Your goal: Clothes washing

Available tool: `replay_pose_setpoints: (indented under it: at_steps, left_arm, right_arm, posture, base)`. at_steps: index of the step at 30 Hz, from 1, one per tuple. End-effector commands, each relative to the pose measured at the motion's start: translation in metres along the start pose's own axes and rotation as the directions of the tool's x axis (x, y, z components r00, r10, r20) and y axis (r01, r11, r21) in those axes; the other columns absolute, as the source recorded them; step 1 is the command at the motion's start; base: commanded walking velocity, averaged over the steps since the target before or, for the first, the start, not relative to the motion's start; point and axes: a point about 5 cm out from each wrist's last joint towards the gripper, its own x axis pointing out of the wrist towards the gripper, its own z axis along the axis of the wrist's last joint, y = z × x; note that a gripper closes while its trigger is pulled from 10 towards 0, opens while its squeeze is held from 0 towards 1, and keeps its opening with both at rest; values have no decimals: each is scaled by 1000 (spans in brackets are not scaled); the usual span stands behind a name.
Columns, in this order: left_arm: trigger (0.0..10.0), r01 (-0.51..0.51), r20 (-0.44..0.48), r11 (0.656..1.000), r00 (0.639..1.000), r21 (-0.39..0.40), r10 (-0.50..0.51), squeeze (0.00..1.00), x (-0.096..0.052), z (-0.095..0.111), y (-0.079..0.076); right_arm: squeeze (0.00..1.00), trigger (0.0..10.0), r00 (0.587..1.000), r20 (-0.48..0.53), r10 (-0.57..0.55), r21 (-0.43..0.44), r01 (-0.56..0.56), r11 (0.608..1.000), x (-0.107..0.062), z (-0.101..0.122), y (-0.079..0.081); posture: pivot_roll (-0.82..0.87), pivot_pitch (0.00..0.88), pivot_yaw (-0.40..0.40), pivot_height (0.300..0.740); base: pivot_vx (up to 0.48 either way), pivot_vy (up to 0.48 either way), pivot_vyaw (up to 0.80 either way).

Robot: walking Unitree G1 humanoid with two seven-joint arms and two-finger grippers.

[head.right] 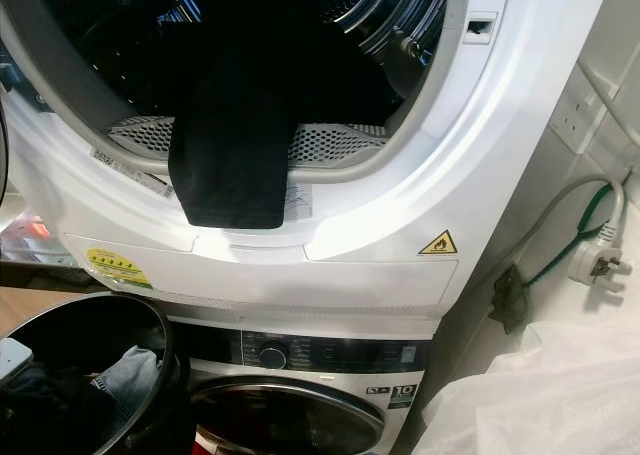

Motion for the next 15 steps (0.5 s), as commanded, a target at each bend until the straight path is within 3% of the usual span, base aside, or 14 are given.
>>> replay_pose_setpoints:
  at_steps: [1, 15]
  left_arm:
    - [0, 12, -38, 1000, 999, 12, -12, 0, 3, -6, -2]
    - [0, 38, -47, 999, 998, 34, -36, 0, 4, -4, -2]
  right_arm:
    - [0, 10000, 1000, -2, 7, 8, -7, 1000, 0, 0, 2]
    - [0, 10000, 1000, -7, 18, 13, -17, 1000, -1, 0, 6]
  posture:
    - [103, 0, 27, 740]
    - [106, 0, 35, 740]
  base:
    - [0, 0, 0]
    - [0, 0, 0]
